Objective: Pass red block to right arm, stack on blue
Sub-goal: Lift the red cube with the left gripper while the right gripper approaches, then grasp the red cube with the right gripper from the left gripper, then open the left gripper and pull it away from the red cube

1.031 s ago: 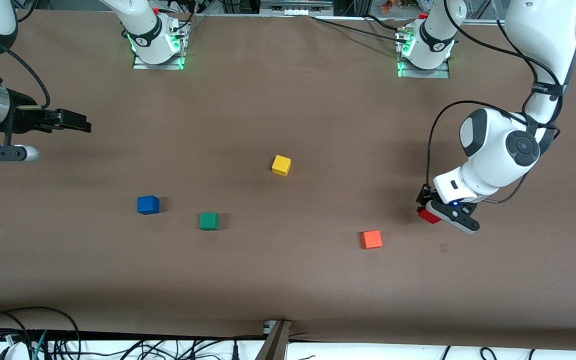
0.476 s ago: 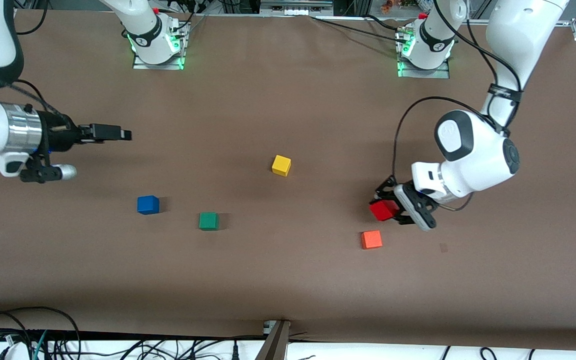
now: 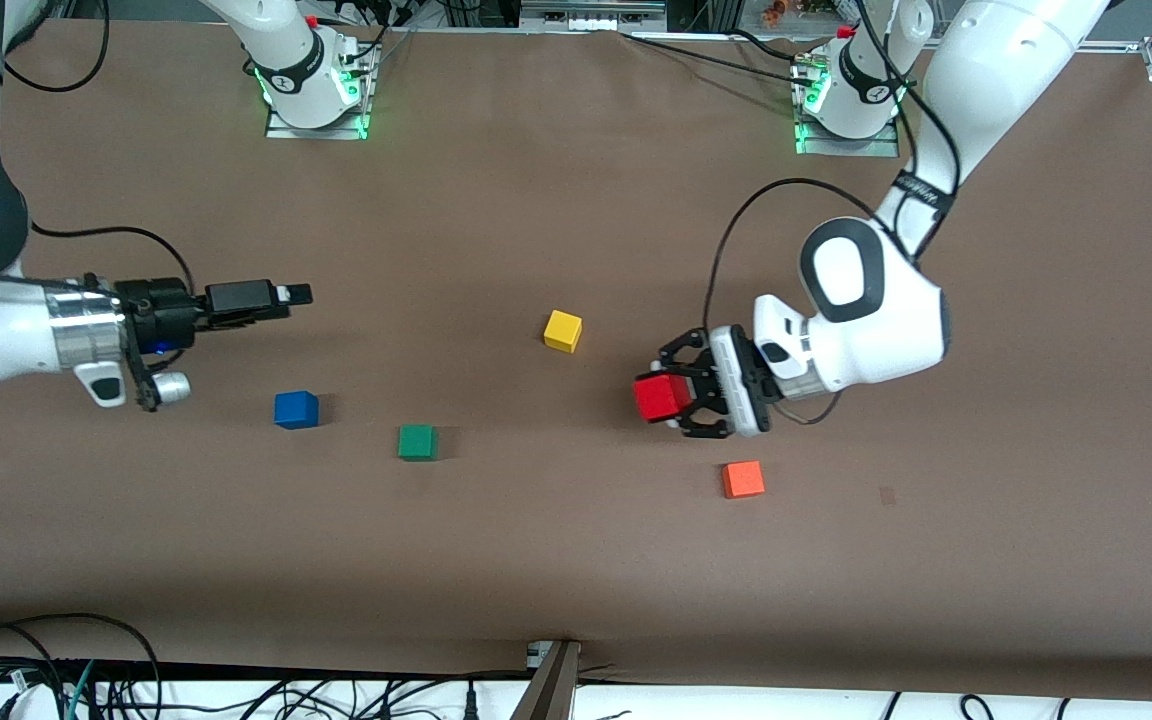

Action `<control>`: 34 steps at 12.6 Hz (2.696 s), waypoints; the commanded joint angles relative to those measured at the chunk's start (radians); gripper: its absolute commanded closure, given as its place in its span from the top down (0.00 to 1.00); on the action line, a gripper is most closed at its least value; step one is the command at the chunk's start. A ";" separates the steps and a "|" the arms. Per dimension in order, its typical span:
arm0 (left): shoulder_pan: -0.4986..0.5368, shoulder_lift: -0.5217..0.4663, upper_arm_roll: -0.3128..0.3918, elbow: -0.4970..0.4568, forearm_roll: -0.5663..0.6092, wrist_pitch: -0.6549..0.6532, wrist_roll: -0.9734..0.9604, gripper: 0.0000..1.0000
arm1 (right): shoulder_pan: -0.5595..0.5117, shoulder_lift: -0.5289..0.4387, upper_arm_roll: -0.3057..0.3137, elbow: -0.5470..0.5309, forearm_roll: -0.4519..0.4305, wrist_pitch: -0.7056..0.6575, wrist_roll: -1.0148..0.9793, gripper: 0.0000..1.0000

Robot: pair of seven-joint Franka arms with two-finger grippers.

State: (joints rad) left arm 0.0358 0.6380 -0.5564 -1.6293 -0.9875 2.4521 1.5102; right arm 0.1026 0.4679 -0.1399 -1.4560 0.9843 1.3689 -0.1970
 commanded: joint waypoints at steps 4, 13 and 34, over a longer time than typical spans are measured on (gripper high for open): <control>-0.108 0.172 -0.089 0.252 -0.204 -0.007 0.229 0.00 | -0.001 0.168 0.009 -0.017 0.290 -0.008 -0.211 1.00; -0.232 0.273 -0.091 0.330 -0.672 -0.012 0.752 0.00 | 0.123 0.259 0.013 -0.084 0.666 0.087 -0.346 1.00; -0.244 0.284 -0.091 0.358 -0.689 -0.010 0.729 0.00 | 0.221 0.178 0.011 -0.136 0.718 0.225 -0.297 0.39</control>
State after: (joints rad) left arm -0.1989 0.9132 -0.6447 -1.2981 -1.6364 2.4426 2.2243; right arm 0.3169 0.6807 -0.1269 -1.5506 1.6895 1.5741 -0.4966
